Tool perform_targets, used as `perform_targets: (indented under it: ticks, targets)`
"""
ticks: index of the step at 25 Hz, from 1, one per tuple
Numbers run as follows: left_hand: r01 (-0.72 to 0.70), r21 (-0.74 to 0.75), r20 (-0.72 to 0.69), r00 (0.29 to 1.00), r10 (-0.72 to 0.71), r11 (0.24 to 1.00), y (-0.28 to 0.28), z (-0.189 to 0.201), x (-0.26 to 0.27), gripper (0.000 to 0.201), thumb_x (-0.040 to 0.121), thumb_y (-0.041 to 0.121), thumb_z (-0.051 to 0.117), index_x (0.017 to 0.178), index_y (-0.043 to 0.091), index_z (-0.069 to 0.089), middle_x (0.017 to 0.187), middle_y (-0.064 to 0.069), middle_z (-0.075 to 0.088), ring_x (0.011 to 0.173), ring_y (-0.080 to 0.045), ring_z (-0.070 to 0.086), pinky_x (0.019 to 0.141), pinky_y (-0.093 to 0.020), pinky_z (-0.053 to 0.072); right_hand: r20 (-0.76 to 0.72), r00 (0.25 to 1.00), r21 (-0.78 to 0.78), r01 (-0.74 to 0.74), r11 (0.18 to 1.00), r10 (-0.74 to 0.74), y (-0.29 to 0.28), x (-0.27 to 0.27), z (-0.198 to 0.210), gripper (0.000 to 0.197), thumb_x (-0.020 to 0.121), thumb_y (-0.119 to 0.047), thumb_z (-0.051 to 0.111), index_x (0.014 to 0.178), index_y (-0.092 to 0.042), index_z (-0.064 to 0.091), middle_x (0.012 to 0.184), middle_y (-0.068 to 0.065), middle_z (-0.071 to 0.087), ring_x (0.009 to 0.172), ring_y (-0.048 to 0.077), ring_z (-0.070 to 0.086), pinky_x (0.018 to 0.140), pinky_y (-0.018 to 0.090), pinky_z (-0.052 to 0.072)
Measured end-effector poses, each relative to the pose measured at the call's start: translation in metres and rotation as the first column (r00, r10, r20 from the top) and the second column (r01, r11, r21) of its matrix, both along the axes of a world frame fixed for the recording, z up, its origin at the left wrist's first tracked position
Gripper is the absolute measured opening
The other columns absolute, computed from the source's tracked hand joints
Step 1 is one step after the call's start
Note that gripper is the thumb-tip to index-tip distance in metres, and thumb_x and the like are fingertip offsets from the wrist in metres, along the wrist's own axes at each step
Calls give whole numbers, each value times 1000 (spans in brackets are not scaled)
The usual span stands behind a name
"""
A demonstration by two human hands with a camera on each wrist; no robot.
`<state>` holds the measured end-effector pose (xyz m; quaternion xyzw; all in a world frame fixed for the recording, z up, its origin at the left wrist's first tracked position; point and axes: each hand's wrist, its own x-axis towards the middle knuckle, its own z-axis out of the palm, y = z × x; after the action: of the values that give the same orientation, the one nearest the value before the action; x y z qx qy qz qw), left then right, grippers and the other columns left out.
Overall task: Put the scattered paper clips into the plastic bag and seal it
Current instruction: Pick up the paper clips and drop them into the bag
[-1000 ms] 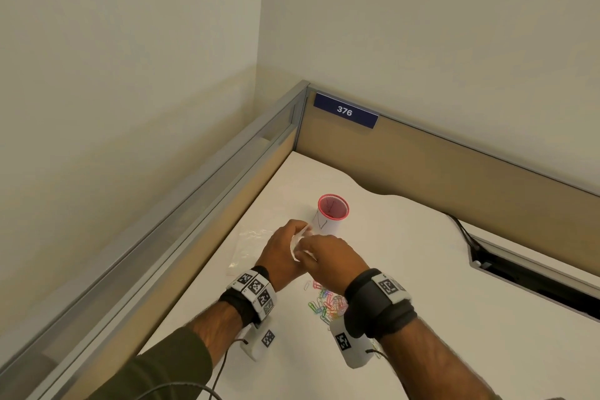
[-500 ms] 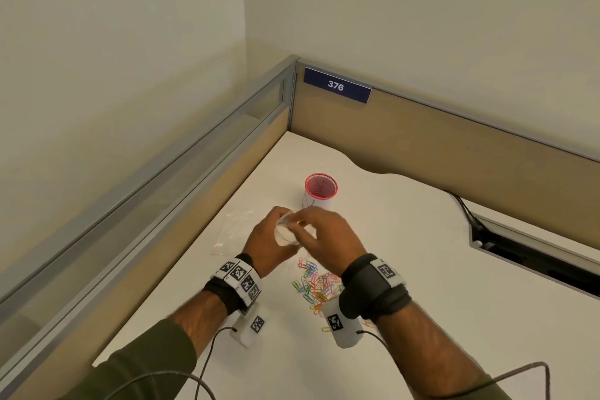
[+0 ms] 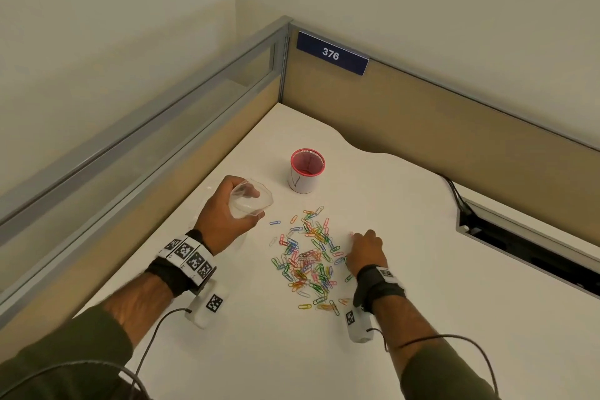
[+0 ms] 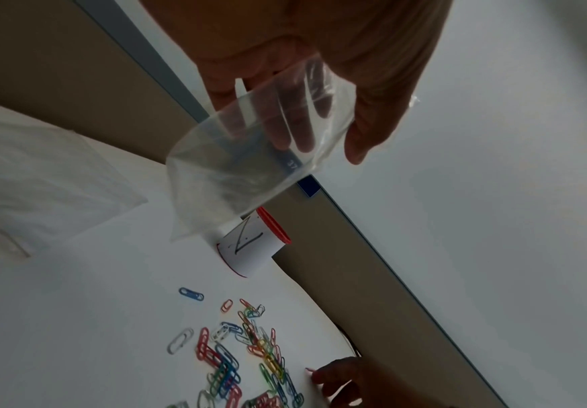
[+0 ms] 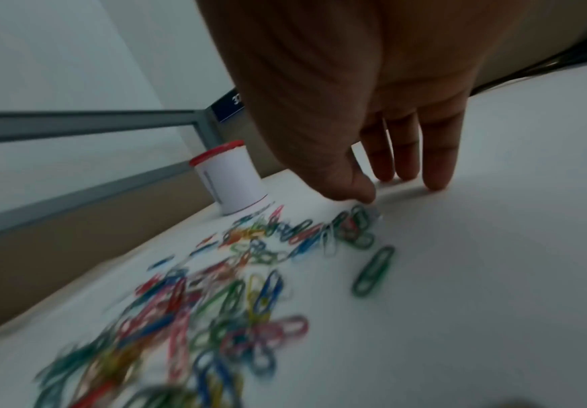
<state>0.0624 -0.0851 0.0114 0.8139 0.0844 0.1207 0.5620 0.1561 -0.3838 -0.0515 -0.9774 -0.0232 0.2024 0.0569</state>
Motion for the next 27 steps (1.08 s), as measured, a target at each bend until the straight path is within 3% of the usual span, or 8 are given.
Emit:
perform_targets:
  ticks: [4,7,10,12,14,19,24,27]
  targets:
    - [-2,-19,13,1000,2,1000,-1,2,1,46,78,11,84,113,17,55,110,7,68,113,-16,64,97,-22,46,-6,991,92,-134,987,135,29,-19,-3,34,89,-9,49,123,-8,55,127,14,46,119,32,47,98,40,47]
    - [4,-36,23,1000,-3,999,-3,4,-2,45,78,9,84,112,17,55,110,5,68,112,-14,64,96,-19,44,-14,994,233,-106,967,112,15,-31,12,35,91,-27,58,123,-14,58,124,10,52,115,29,54,96,38,48]
    - [12,-45,32,999,-11,999,0,7,-2,46,78,10,84,112,18,55,110,4,68,112,-15,64,99,-25,46,-92,995,140,-32,990,46,-17,-55,21,73,69,-56,76,128,-20,51,123,4,50,113,24,53,91,36,49]
    - [15,-44,40,999,-13,999,2,7,-2,46,78,10,85,112,20,56,111,2,68,112,-17,64,99,-26,46,-161,986,65,-25,998,36,-25,-76,14,88,59,-60,79,131,-23,44,124,4,47,114,25,51,90,38,50]
    - [9,-60,40,999,-7,998,4,7,-2,47,78,10,85,112,22,55,112,1,68,112,-17,64,98,-24,45,-158,987,82,-2,997,15,-16,-88,3,81,64,-54,78,130,-22,43,125,6,45,112,27,52,90,39,52]
    - [29,-57,3,1000,-28,998,1,6,-7,50,77,11,85,115,16,53,112,4,66,112,-13,63,95,-21,44,-1,1000,209,-29,977,30,30,-76,-3,27,91,-29,54,113,-14,56,116,12,54,101,29,58,87,39,53]
    - [23,-60,1,1000,-23,998,0,4,-12,49,78,10,85,115,15,54,112,0,66,112,-14,62,94,-15,44,-17,983,210,-176,962,184,47,-60,3,56,83,-36,67,133,-20,47,132,6,47,121,28,47,98,41,48]
    - [22,-68,-5,1000,-22,997,-1,2,-14,47,78,10,85,114,15,55,112,0,66,111,-13,63,92,-11,43,-1,948,110,-316,942,318,60,-59,-3,41,85,-33,63,123,-21,53,127,7,47,118,29,44,93,42,49]
